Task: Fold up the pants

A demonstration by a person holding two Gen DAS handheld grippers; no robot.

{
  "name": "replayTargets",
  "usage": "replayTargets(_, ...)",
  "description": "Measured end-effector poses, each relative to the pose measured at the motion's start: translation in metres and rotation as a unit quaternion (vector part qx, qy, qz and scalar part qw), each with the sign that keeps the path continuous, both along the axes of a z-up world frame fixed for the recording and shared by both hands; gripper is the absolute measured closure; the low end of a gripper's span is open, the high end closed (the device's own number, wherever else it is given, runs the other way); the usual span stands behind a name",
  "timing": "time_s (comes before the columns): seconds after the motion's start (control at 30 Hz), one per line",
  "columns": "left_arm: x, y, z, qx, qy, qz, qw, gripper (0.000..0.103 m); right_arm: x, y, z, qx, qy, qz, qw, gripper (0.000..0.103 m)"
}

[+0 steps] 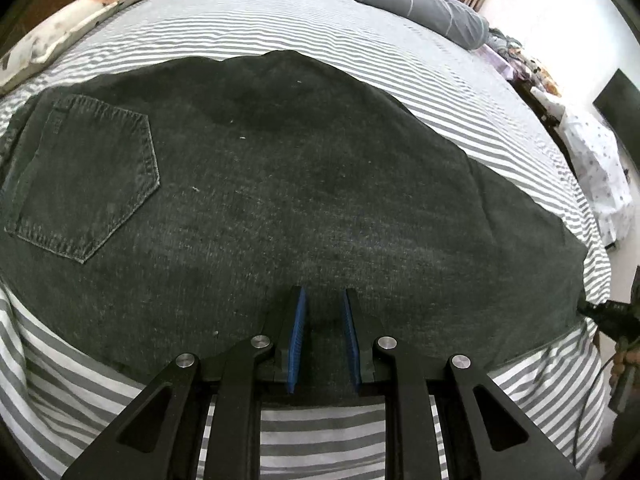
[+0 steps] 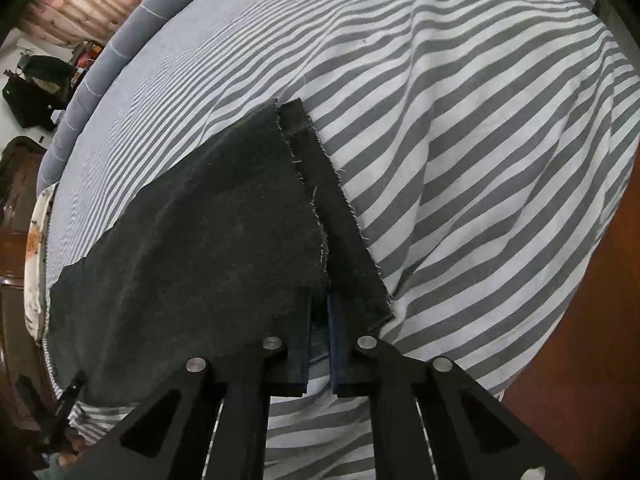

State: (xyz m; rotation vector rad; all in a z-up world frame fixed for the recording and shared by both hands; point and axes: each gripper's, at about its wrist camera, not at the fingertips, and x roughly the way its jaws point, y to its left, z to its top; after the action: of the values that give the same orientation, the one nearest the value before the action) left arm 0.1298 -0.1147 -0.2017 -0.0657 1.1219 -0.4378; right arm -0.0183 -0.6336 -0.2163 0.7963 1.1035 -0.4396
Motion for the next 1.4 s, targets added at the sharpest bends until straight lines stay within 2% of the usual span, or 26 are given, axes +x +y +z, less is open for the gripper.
replayTargets(0.07, -0.002, 0.005, 0.000, -0.006, 0.000, 0.000, 1.0000, 0.083, -0.004, 0.002, 0.006, -0.003, -0.006, -0.012, 1.000, 0.098)
replayTargets(0.17, -0.004, 0.006, 0.000, -0.008, -0.002, -0.003, 1.0000, 0.083, -0.009, 0.007, 0.015, -0.029, 0.009, -0.022, 0.999, 0.100)
replayTargets(0.3, -0.004, 0.013, 0.001, -0.014, 0.009, -0.001, 0.9999, 0.083, -0.010, 0.020, 0.019, -0.087, 0.051, -0.028, 0.994, 0.101)
replayTargets(0.43, -0.003, 0.021, -0.001, -0.019, 0.023, 0.008, 0.9995, 0.083, -0.017, 0.020, 0.001, -0.091, 0.098, -0.040, 0.990, 0.103)
replayTargets(0.53, -0.004, 0.023, 0.003, -0.011, 0.022, 0.012, 0.9996, 0.083, -0.021, 0.016, 0.005, -0.072, 0.079, -0.044, 0.993, 0.099)
replayTargets(0.6, -0.003, 0.026, 0.011, -0.007, 0.008, 0.022, 0.9997, 0.083, -0.034, 0.008, 0.016, -0.054, 0.058, -0.055, 0.995, 0.096)
replayTargets(0.67, 0.002, 0.033, 0.024, -0.017, -0.010, 0.037, 0.9991, 0.083, -0.024, 0.009, 0.036, -0.058, 0.032, -0.043, 0.997, 0.094)
replayTargets(0.73, 0.013, 0.041, 0.039, -0.021, -0.035, 0.056, 0.9976, 0.082, -0.001, 0.016, 0.056, -0.070, 0.012, -0.011, 0.997, 0.088)
replayTargets(0.8, 0.028, 0.046, 0.050, -0.018, -0.053, 0.064, 0.9964, 0.079, 0.033, 0.027, 0.073, -0.055, -0.016, 0.034, 0.998, 0.082)
replayTargets(0.9, 0.052, 0.050, 0.056, -0.002, -0.070, 0.073, 0.9949, 0.077, 0.100, 0.060, 0.092, -0.028, -0.054, 0.120, 0.991, 0.079)
replayTargets(1.0, 0.077, 0.054, 0.055, -0.008, -0.069, 0.079, 0.9945, 0.077, 0.179, 0.110, 0.100, 0.015, -0.076, 0.213, 0.974, 0.078)
replayTargets(1.13, 0.105, 0.050, 0.054, -0.013, -0.075, 0.081, 0.9938, 0.076, 0.273, 0.182, 0.101, 0.041, -0.081, 0.305, 0.948, 0.076)
replayTargets(1.23, 0.119, 0.050, 0.037, -0.002, -0.047, 0.082, 0.9956, 0.076, 0.333, 0.228, 0.092, 0.060, -0.077, 0.356, 0.929, 0.075)
replayTargets(1.33, 0.122, 0.052, 0.013, 0.024, -0.009, 0.072, 0.9971, 0.076, 0.364, 0.270, 0.078, 0.072, -0.063, 0.398, 0.913, 0.075)
replayTargets(1.4, 0.114, 0.055, 0.007, 0.026, -0.019, 0.060, 0.9977, 0.076, 0.371, 0.304, 0.068, 0.076, -0.052, 0.419, 0.904, 0.075)
